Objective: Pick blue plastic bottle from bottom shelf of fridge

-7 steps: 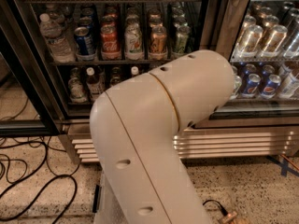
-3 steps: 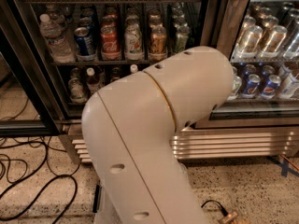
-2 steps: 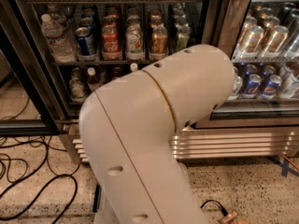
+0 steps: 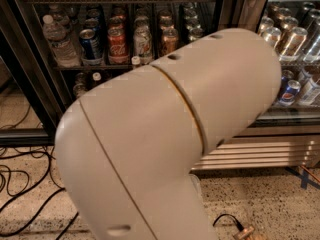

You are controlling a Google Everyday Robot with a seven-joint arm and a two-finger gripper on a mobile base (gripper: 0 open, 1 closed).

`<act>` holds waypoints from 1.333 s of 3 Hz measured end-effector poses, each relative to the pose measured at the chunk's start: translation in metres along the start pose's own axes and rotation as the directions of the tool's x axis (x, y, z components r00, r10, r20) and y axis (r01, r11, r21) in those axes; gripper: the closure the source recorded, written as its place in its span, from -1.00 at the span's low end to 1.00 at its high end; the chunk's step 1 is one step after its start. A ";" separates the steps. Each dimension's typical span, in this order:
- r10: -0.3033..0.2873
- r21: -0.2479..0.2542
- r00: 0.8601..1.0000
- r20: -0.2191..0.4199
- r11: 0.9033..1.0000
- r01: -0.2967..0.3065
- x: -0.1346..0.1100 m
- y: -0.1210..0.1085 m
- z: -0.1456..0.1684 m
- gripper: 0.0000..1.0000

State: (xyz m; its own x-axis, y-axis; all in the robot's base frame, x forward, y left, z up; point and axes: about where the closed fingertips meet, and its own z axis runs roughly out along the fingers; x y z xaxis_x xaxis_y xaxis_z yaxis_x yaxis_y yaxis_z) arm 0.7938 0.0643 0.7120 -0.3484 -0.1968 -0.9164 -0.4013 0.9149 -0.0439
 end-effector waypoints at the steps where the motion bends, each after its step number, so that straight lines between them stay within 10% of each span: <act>1: 0.003 -0.007 1.000 0.007 1.000 -0.003 -0.005 0.004 -0.005 1.00; 4: 0.054 0.020 0.990 -0.129 0.998 -0.052 0.026 0.015 -0.062 1.00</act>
Offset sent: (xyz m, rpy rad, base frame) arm -0.0179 -0.0043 -0.0001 -0.0156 0.0701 -0.0209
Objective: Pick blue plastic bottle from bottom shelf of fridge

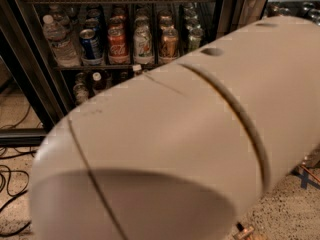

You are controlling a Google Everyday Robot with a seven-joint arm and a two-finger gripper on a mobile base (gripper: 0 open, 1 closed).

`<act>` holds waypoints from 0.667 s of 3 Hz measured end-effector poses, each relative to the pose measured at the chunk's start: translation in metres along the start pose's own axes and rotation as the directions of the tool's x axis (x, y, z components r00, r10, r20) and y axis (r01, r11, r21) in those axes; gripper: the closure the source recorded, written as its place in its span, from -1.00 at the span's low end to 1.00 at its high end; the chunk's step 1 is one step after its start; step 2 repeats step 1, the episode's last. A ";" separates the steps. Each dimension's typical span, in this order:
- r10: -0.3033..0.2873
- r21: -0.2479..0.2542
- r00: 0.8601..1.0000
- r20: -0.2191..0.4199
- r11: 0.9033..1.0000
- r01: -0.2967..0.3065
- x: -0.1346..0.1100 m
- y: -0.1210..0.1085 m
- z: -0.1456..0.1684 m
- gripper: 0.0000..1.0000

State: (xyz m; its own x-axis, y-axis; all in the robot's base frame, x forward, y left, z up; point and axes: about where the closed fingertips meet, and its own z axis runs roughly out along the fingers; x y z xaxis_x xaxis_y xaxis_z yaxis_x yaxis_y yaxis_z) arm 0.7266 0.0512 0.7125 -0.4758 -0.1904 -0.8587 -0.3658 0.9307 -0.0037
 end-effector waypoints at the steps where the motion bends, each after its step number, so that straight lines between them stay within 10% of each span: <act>1: 0.018 -0.004 0.999 -0.040 1.000 -0.018 0.018 0.003 -0.015 1.00; 2: 0.018 -0.004 0.999 -0.040 1.000 -0.018 0.018 0.003 -0.015 1.00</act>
Offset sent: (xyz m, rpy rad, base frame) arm 0.0000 0.0000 0.0000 0.0000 0.0000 0.0000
